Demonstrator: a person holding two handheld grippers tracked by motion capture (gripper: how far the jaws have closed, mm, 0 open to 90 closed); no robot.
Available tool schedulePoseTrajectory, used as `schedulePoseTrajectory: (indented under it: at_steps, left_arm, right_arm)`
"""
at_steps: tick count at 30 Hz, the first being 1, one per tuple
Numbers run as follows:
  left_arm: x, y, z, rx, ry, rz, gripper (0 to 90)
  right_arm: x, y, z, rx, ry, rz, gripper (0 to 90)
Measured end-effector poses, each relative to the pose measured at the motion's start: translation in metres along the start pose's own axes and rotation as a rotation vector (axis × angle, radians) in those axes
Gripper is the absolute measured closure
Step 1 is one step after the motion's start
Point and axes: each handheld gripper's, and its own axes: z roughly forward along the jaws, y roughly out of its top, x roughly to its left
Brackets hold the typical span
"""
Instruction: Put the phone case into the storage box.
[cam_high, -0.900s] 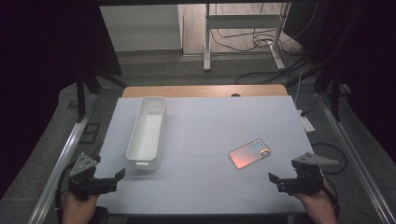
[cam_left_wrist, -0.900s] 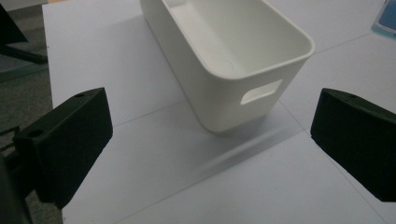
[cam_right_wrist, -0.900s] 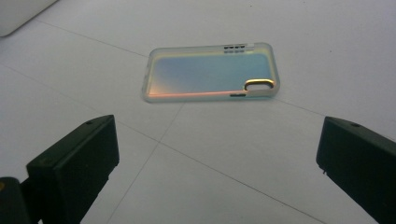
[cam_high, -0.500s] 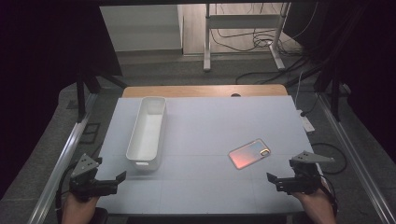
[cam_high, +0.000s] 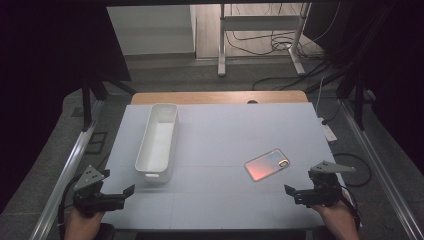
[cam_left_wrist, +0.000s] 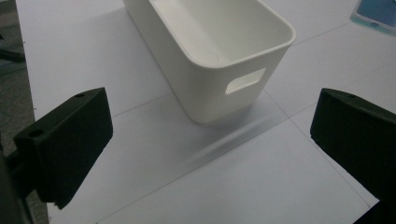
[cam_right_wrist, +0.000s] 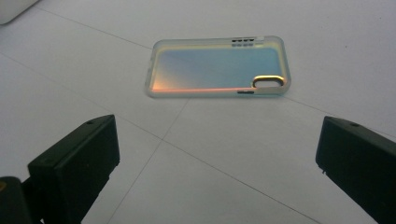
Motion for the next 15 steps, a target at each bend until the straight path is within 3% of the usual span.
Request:
schedulePoseTrajectory:
  at_steps: [15]
  left_arm:
    - [0.0, -0.0001, 0.0003, 0.004, -0.009, 0.003, 0.0]
  right_arm:
    - [0.0052, 0.0091, 0.0091, 0.002, 0.013, -0.024, 0.0]
